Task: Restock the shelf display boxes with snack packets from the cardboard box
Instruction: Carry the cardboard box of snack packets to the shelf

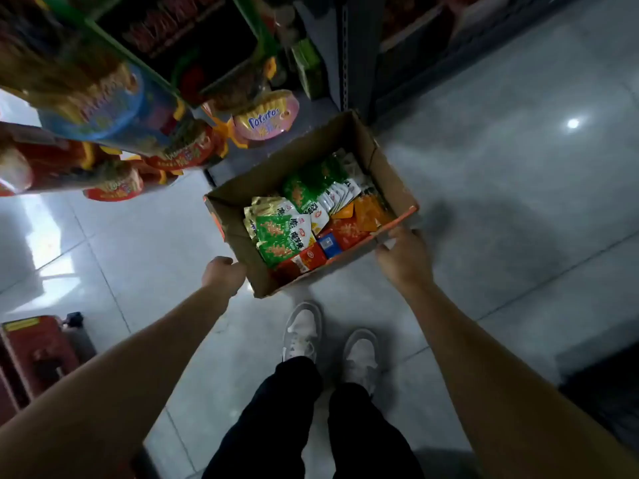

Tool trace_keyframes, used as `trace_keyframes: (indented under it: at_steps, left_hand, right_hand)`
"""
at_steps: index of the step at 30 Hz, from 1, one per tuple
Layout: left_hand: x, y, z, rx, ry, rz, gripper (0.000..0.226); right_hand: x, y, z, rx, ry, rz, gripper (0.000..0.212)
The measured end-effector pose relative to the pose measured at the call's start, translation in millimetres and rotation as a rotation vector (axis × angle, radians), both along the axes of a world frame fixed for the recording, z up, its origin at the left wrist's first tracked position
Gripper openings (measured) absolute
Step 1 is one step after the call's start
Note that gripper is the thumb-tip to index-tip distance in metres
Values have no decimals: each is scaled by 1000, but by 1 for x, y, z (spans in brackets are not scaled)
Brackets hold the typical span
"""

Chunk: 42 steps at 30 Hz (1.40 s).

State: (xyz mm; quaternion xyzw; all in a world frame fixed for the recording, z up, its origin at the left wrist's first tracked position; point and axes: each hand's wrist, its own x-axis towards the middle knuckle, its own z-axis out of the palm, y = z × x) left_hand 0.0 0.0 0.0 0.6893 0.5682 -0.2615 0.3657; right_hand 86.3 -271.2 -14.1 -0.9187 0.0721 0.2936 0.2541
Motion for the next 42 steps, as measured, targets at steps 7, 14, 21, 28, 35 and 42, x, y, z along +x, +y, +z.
trace_keyframes:
  at_steps: [7,14,21,28,35,42]
  left_hand:
    - [25,-12,-75,159,-8,216,42]
    - [36,-14,-101,254,6,324,48]
    - [36,-20,-103,287,-55,407,37]
    - [32,-12,-107,280,-59,414,28]
    - [30,5,-102,271,0,309,26]
    - [10,2,-47,313,-8,141,23]
  right_hand:
    - [37,6,-73,-118,-298,14,56]
    - [44,16,-100,-223,-465,22,53]
    - [54,27,-111,-403,-489,115,68]
    - [81,39,-114,-575,-512,153,35]
    - [117,27,-113,-370,-309,142,21]
    - [75,3,-67,-353,-241,81,20]
